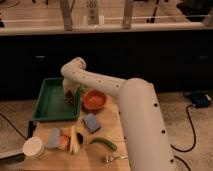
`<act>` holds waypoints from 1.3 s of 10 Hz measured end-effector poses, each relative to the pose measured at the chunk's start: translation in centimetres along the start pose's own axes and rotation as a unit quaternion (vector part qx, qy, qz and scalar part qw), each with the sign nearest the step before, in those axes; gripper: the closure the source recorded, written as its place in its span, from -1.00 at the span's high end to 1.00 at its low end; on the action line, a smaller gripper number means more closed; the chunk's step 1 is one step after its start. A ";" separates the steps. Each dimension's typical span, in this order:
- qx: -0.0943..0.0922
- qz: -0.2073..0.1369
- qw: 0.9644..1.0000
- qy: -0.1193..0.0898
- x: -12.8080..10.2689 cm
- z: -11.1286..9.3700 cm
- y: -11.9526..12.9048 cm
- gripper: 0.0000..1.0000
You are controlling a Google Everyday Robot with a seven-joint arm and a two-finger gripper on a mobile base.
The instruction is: Place grapes in tray
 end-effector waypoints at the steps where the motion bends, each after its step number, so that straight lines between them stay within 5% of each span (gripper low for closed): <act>1: 0.000 -0.001 1.000 0.000 0.0 0.0 0.0 -0.96; 13: 0.000 -0.014 1.000 -0.004 0.4 0.2 0.3 -0.96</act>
